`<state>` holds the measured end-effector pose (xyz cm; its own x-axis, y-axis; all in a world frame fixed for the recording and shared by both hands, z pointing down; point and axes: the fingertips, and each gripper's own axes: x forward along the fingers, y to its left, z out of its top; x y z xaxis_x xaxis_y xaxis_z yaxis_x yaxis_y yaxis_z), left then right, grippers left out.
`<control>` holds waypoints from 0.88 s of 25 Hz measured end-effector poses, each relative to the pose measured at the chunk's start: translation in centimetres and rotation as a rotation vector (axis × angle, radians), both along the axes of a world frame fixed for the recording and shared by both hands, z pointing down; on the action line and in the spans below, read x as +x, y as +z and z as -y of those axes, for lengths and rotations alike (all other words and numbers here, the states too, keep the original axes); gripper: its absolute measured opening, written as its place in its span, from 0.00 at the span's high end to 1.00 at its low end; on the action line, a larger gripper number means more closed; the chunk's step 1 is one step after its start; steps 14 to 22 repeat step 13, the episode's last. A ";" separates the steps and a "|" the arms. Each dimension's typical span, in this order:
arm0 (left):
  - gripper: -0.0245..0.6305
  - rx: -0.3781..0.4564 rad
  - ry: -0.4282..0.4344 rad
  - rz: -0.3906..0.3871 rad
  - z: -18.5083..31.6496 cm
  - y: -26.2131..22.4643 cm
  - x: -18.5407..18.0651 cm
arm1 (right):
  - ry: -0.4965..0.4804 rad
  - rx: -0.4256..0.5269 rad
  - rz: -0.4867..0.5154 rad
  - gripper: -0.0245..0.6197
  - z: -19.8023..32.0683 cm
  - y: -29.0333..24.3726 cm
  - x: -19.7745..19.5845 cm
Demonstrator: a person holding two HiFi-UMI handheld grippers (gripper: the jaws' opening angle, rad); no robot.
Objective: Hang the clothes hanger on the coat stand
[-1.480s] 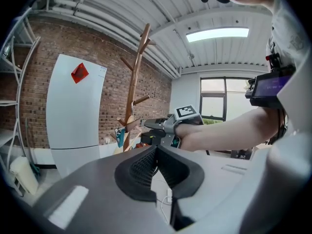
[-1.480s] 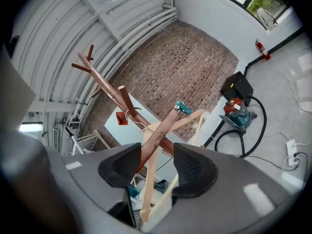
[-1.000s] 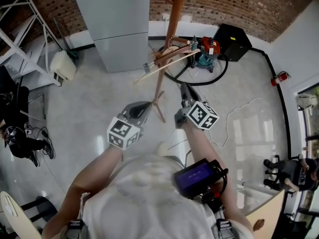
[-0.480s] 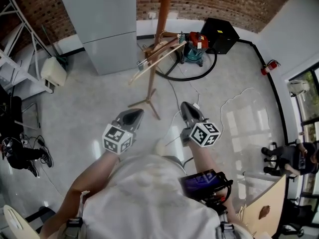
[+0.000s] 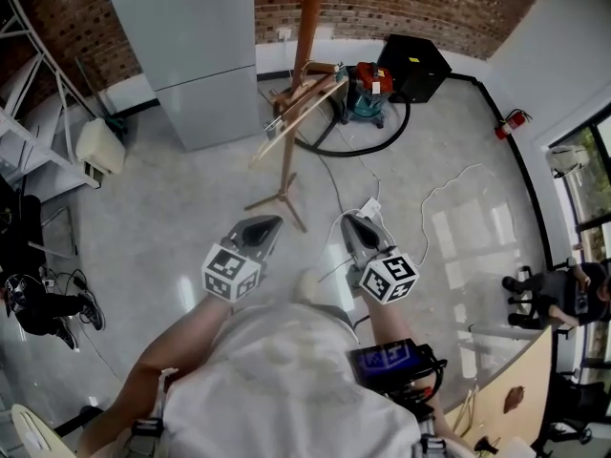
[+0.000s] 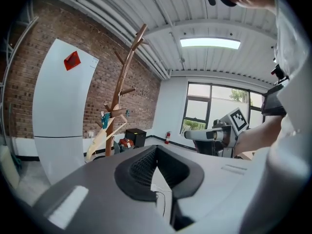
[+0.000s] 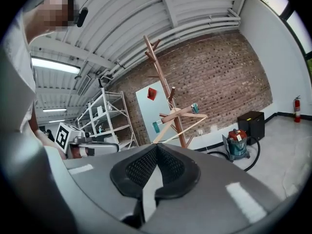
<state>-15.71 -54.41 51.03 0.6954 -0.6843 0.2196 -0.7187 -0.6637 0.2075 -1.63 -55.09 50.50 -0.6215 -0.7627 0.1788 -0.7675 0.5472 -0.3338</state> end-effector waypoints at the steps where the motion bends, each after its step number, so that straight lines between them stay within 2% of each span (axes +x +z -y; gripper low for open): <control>1: 0.96 -0.001 0.005 0.000 -0.1 0.1 0.2 | 0.006 0.000 0.002 0.94 -0.1 0.0 0.2; 22: 0.96 0.004 0.006 -0.002 0.2 0.0 -0.5 | 0.020 0.013 0.000 0.94 0.5 -0.3 -0.1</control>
